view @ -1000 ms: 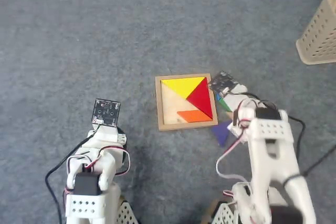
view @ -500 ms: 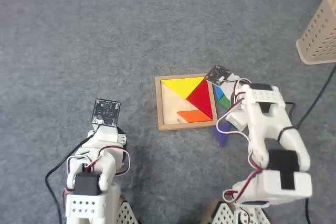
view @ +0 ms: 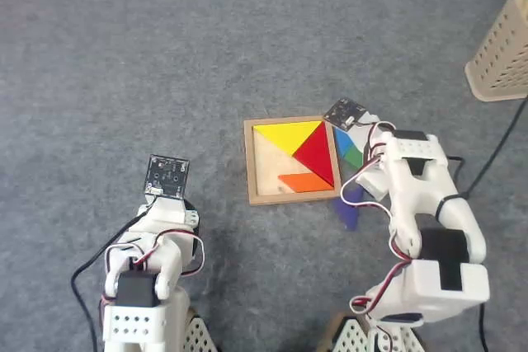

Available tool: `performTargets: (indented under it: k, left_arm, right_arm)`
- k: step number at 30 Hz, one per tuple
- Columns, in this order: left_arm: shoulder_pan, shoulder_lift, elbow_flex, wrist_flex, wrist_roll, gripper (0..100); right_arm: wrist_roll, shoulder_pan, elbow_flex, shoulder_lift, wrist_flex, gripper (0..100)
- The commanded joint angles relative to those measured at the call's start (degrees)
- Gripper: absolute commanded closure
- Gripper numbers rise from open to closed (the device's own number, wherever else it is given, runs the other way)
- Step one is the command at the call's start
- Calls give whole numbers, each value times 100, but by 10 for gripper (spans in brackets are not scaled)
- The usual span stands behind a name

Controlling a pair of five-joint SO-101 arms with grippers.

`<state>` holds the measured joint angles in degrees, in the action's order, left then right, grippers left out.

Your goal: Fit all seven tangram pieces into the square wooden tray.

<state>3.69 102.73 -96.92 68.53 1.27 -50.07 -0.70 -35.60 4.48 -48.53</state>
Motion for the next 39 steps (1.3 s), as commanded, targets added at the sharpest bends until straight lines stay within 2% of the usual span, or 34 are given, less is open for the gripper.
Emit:
performTargets:
  k: [1, 11, 14, 20, 27, 39]
  left_arm:
    - [26, 18, 31, 26, -53, 989]
    - [26, 18, 31, 26, -53, 989]
    - [26, 18, 31, 26, -53, 989]
    - [26, 18, 31, 26, -53, 989]
    - [26, 18, 31, 26, -53, 989]
    - [26, 18, 31, 26, -53, 989]
  right_arm:
    - [88, -31, 185, 31, 4, 956]
    - [1213, -31, 246, 4, -523, 956]
    - [1231, -31, 308, -259, -532, 936]
    - [1108, -286, 308, -1182, -804, 771]
    - [545, -857, 308, -936, -611, 765]
    - [378, -488, 308, 22, 57, 767]
